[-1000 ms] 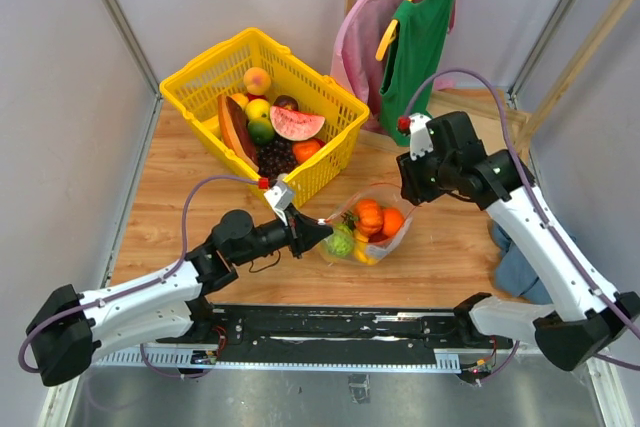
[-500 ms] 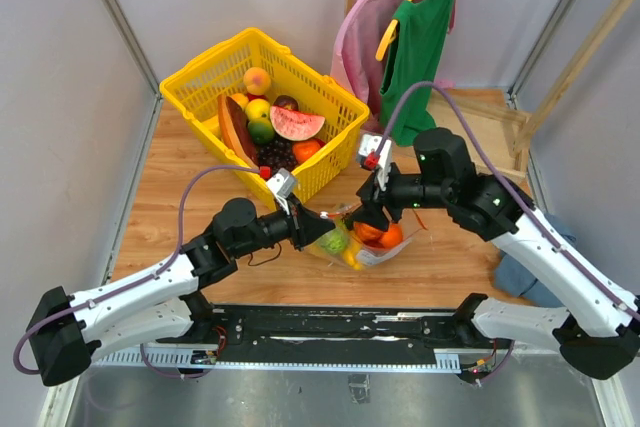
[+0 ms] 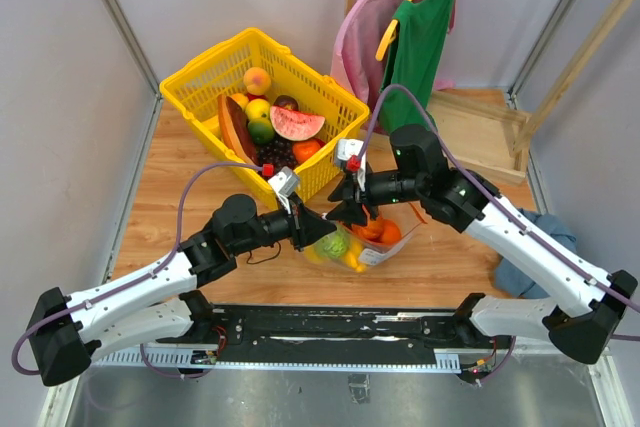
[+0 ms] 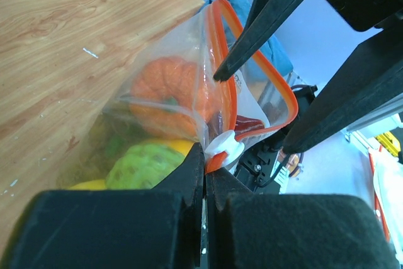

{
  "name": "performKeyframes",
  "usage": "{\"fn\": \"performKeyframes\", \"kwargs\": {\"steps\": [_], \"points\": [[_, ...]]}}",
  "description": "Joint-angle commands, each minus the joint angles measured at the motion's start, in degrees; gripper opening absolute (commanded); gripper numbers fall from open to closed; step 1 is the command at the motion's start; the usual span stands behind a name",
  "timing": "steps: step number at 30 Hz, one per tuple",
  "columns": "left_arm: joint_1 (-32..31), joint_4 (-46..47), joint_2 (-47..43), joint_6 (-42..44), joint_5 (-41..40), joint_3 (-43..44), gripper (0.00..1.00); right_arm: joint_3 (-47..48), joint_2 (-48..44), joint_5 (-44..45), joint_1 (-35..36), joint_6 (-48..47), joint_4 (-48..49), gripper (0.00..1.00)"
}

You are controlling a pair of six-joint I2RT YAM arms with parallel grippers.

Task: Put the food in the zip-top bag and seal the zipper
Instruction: Zip the zipper food storage bag at the center of the board.

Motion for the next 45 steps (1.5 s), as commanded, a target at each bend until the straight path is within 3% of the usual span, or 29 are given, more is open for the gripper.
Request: {"fn": "performKeyframes", "kwargs": {"steps": [1, 11, 16, 29, 45], "points": [[0.2, 2.1, -0.8, 0.8, 1.6, 2.2, 0.00, -1.0, 1.4, -4.6, 0.8, -2.9, 2.0, 0.41], [0.2, 2.0, -0.9, 0.8, 1.0, 2.2, 0.00, -1.8, 3.8, -5.3, 0.8, -4.9, -0.4, 0.26], [0.2, 1.6, -1.4, 0.7, 0.0, 2.0, 0.00, -1.8, 3.4, -1.5, 0.7, -5.7, -2.3, 0.07], [0.2, -2.5, -7.6, -3.3, -13.3, -1.2, 0.00, -4.1, -3.4, 18.8, 0.5, -6.6, -9.9, 0.01], [0.2, -11.2, -13.3, -5.6, -23.3, -3.3, 0.00, -5.4, -5.3, 30.4, -0.5, -4.1, -10.8, 0.01]]}}
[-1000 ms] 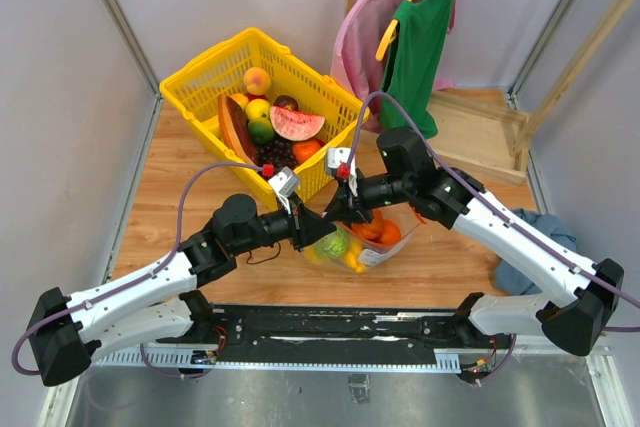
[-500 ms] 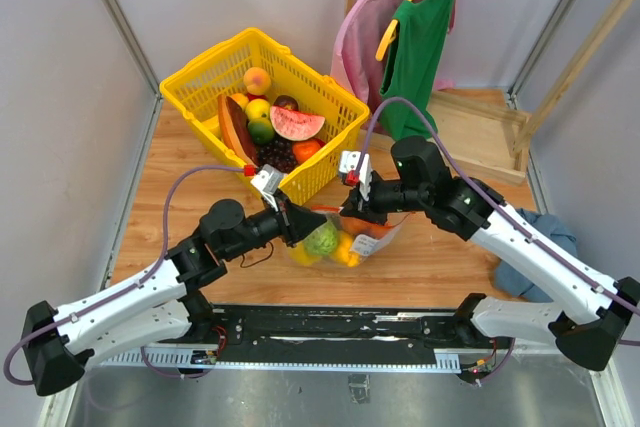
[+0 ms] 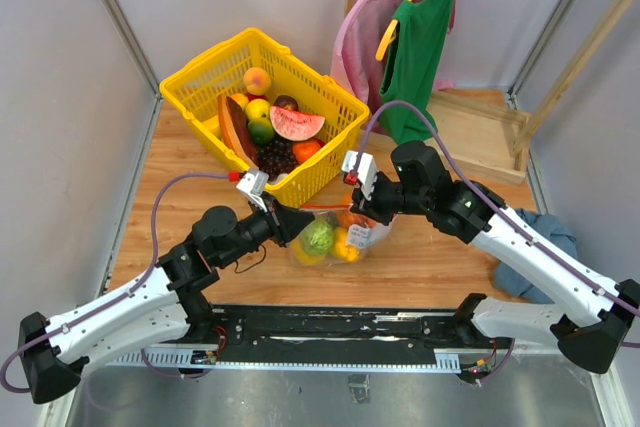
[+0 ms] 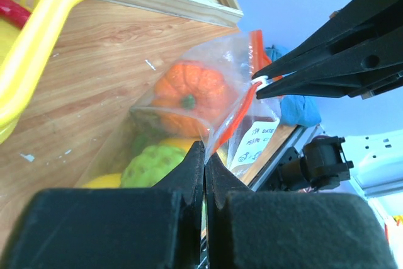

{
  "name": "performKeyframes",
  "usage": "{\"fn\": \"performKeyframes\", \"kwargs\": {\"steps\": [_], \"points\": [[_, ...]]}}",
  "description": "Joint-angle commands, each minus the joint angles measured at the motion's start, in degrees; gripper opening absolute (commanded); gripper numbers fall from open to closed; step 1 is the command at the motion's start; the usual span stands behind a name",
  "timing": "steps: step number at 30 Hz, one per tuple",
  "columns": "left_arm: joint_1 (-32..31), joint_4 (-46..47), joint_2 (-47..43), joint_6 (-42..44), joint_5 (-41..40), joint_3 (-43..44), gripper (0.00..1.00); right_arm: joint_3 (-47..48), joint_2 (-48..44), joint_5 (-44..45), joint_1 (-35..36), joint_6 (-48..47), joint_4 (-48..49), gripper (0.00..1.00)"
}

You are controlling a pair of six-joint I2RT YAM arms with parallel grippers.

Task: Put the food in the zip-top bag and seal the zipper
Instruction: Zip the zipper food storage bag at the center of the board.

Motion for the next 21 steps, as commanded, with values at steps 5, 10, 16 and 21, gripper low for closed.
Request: {"fn": "performKeyframes", "kwargs": {"steps": [5, 10, 16, 21], "points": [[0.4, -6.6, -4.4, -2.2, -9.7, -1.6, 0.00, -1.1, -2.5, 14.4, -2.5, 3.0, -3.9, 0.01], [0.4, -9.4, -4.4, -4.2, -12.7, -1.4, 0.00, -1.4, -2.8, 18.8, -4.1, 5.3, -4.7, 0.01], [0.4, -10.3, -4.0, -4.4, -13.2, -1.6, 0.00, -1.1, -3.9, 18.3, -5.2, 6.0, -4.8, 0.01], [0.4, -8.1, -0.1, 3.2, -7.1, 2.2, 0.18, 1.9, -2.0, 1.6, -5.1, 5.4, -5.2, 0.01]]}}
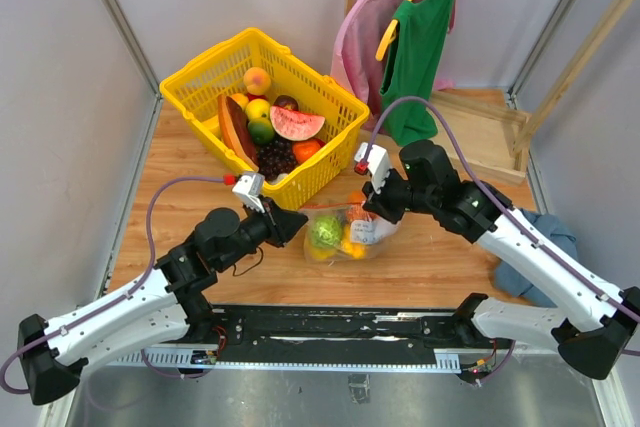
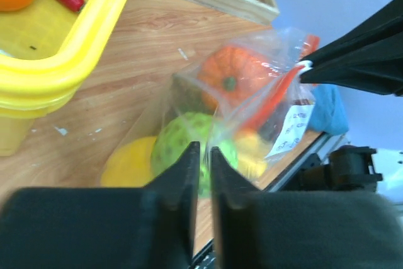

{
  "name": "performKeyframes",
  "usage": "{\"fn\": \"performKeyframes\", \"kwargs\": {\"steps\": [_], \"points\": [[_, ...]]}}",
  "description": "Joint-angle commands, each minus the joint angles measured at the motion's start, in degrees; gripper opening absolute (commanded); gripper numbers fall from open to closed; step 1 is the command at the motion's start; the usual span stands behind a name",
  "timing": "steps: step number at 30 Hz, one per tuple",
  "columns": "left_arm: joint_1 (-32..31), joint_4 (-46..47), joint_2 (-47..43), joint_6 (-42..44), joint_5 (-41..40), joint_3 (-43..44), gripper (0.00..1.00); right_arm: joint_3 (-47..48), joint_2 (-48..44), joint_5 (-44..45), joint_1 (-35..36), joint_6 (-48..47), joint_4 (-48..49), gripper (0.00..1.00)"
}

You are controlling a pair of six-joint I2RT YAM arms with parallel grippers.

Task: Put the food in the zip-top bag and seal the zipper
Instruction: Zip the zipper food storage bag at the center of the board.

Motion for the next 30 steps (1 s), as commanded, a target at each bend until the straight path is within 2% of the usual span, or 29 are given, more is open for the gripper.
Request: {"fn": "performKeyframes", "kwargs": {"steps": [1, 3, 7, 11, 20, 24, 30], "points": [[0.7, -2.5, 2.4, 8.1, 0.2, 4.2, 0.27, 3.9, 0.5, -5.8, -2.9, -1.0, -4.7, 0.01], [0.7, -2.6, 3.5, 11.5, 2.5, 6.5, 0.40, 5.7, 1.9, -8.8, -2.9, -1.1, -6.7, 0.01], [0.7, -3.9, 4.6, 18.6, 5.8, 10.9, 0.63, 7.5, 3.1, -9.2, -2.7, -1.1, -9.3, 0.01], [0.7, -3.1, 6.5, 25.1, 10.5, 13.6, 0.74, 7.5, 3.1, -11.3, -2.5, -1.4, -9.4, 0.01], [0.7, -7.2, 19.3, 39.0, 25.1, 22.5, 0.81, 9.5, 3.7, -11.6, -2.5, -2.6, -11.1, 0.01], [0.7, -10.2, 23.7, 44.5, 27.4, 25.3, 0.81, 9.8, 3.9, -12.5, -2.3, -3.1, -11.5, 0.01], [0.7, -12.4, 28.0, 48.8, 32.0, 27.6, 0.73, 9.3, 3.7, -13.5, -2.2, -3.8, -11.7, 0.01]]}}
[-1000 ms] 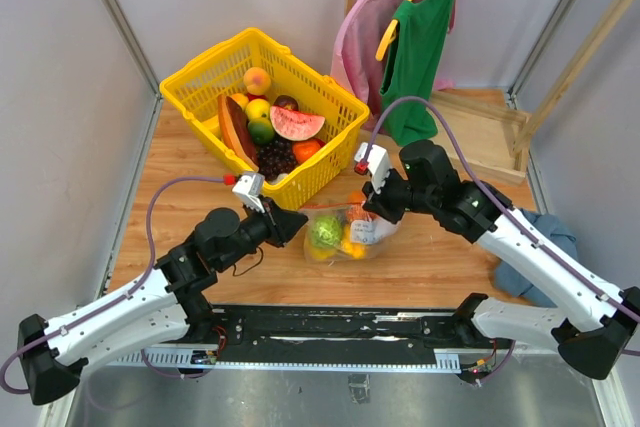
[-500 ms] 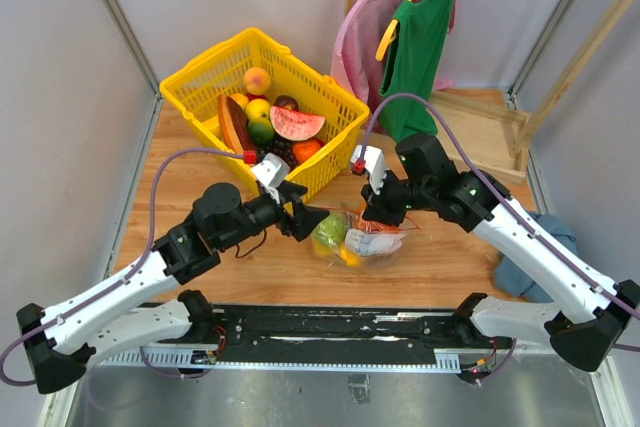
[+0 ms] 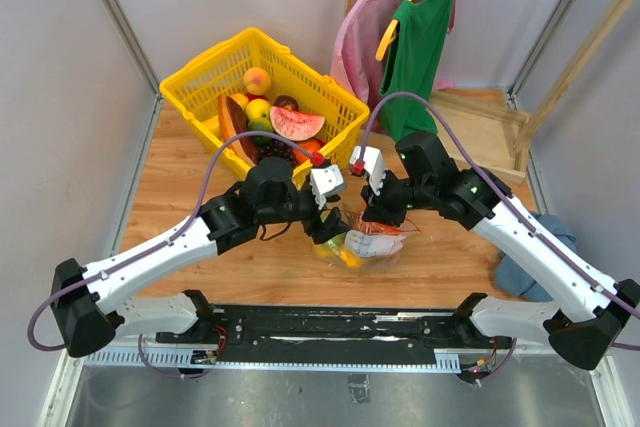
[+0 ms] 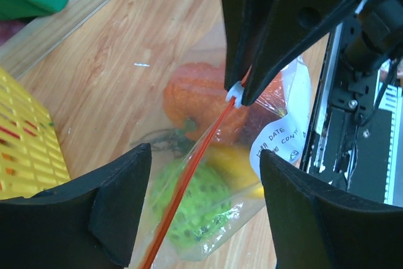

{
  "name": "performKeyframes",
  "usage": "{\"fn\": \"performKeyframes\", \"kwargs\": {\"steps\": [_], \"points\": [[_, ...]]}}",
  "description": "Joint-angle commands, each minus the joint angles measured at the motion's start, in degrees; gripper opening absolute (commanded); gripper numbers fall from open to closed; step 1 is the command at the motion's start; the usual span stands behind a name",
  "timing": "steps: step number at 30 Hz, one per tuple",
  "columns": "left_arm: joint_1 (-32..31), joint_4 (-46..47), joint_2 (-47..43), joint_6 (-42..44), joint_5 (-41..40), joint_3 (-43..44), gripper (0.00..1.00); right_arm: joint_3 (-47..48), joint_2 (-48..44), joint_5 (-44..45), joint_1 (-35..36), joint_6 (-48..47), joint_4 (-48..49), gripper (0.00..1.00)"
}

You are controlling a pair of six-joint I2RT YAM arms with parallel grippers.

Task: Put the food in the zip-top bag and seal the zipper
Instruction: Zip the zipper food storage bag at the center of the board.

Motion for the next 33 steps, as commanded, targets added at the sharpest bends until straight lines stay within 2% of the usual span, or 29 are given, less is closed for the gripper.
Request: {"fn": "performKeyframes", "kwargs": {"steps": [1, 3, 6, 11, 21, 33], "points": [[0.3, -1.8, 2.3, 5.1, 6.5, 2.4, 0.68, 2.3, -0.4, -2.3, 0.1, -1.3, 0.2, 0.01], [0.3, -2.7, 3.8, 5.4, 7.6, 3.1, 0.56, 2.2, -0.4, -2.7, 0.1, -1.4, 0.2, 0.01], [0.3, -3.8, 5.0, 5.3, 8.3, 3.9, 0.33, 1.7, -0.4, -3.1, 0.1, -1.6, 0.5, 0.01], [0.3, -3.7, 3.6, 5.1, 7.6, 3.5, 0.02, 1.3, -1.0, -1.3, 0.1, -2.1, 0.5, 0.01], [0.3, -5.4, -1.6, 2.9, 1.5, 0.2, 0.00, -2.6, -5.8, 14.5, 0.1, -4.8, -0.6, 0.01], [0.3, -6.6, -3.3, -0.4, -5.6, -1.7, 0.00, -5.9, -8.4, 31.4, -0.1, -2.7, -0.1, 0.01]]}}
